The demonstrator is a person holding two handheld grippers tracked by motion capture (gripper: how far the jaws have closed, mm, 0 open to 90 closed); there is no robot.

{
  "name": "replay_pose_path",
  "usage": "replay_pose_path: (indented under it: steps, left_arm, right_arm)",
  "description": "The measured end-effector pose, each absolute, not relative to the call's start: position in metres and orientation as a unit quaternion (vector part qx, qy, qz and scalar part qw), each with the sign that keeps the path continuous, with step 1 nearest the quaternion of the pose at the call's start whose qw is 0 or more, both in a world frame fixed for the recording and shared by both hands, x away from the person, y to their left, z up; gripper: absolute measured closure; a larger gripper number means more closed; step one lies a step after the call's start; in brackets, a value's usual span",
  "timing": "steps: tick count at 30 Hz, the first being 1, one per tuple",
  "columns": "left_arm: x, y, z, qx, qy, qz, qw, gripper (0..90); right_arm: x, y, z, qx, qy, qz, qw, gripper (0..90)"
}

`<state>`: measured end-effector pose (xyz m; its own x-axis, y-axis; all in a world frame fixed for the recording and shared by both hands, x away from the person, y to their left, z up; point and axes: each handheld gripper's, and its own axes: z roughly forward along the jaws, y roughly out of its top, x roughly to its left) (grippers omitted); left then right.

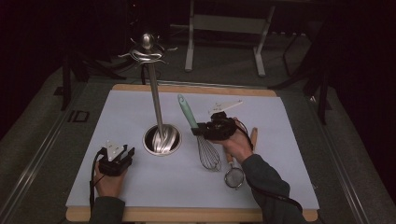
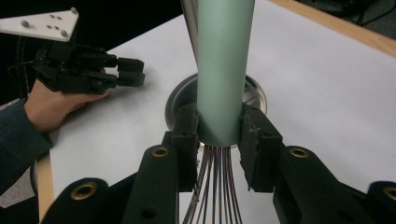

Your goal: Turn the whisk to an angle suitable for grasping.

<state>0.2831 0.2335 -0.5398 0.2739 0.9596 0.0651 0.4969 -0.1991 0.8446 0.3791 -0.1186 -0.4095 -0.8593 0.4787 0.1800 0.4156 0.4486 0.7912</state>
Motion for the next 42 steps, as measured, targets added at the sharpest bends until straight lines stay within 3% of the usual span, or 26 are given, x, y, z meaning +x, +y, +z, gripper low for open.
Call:
replay_pose_path:
  steps: [20,42]
  left_arm:
    - [0.283,0.233,-0.54,0.708,0.514,0.315,0.367,66.6]
    - [0.283,0.233,-0.54,0.708,0.515,0.314,0.368,66.6]
  right_arm:
    - [0.379,-0.13,-0.385,0.203,0.848,0.482,0.083,69.2]
    - [0.379,-0.133,-0.354,0.152,0.84,0.512,0.095,69.2]
